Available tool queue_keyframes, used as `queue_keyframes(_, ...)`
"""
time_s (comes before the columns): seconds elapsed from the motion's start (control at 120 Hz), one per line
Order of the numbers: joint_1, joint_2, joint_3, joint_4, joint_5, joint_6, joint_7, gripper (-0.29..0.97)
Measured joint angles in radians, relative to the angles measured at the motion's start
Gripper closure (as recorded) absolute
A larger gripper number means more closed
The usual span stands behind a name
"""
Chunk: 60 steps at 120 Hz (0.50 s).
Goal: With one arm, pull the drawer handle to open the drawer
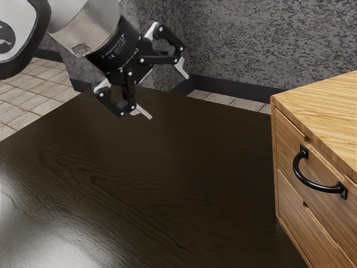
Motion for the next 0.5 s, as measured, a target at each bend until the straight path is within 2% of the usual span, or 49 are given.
queue_keyframes(0.258,-0.094,0.0,-0.024,-0.115,-0.061,0.235,-0.007,0.07)
queue_keyframes(0.375,-0.102,-0.01,-0.076,-0.135,-0.083,0.294,-0.021,0.08)
queue_keyframes(0.5,-0.122,-0.018,-0.111,-0.161,-0.152,0.333,-0.034,0.09)
